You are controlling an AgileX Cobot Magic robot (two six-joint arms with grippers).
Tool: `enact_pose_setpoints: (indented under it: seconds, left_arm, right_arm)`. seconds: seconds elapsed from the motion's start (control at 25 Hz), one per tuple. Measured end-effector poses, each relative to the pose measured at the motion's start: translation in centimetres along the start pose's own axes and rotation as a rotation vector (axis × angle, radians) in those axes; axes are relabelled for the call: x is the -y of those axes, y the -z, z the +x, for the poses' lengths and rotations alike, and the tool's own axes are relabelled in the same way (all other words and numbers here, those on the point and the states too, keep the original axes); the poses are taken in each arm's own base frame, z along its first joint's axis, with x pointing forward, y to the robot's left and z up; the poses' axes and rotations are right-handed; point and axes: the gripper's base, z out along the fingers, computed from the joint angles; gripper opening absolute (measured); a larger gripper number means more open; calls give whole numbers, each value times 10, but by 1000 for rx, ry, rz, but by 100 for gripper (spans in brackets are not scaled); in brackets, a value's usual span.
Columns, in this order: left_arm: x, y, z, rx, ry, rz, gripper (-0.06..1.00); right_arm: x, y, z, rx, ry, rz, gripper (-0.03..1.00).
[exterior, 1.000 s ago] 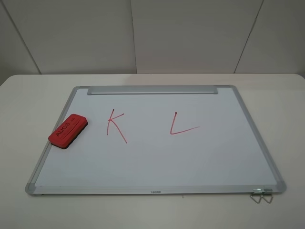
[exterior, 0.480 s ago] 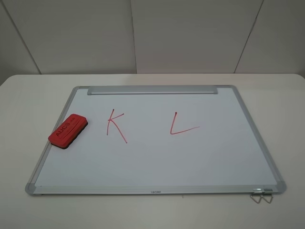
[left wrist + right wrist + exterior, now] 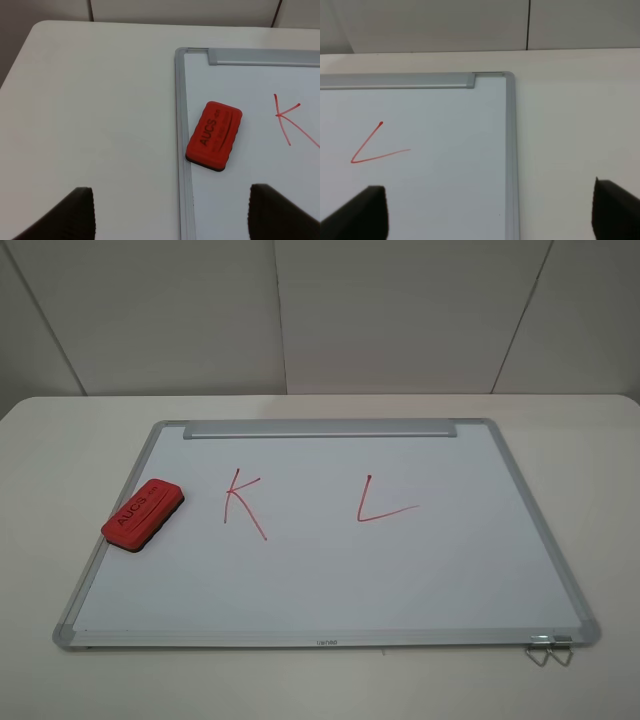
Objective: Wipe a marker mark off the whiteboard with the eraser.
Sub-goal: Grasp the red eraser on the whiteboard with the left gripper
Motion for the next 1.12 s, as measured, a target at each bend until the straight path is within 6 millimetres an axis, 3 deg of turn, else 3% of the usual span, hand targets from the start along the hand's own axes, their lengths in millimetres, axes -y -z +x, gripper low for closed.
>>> enact_pose_setpoints:
  seconds: [0.64, 0.88, 1.12]
  left_arm:
    - [-3, -6, -4, -43, -30, -20, 63]
    - [-6, -58, -42, -279, -89, -82, 63]
    - [-2, -141, -77, -497, -114, -75, 63]
  right_arm:
    - [0, 0, 0, 0, 0, 0, 72]
    - [0, 0, 0, 0, 0, 0, 72]
    - [0, 0, 0, 0, 0, 0, 72]
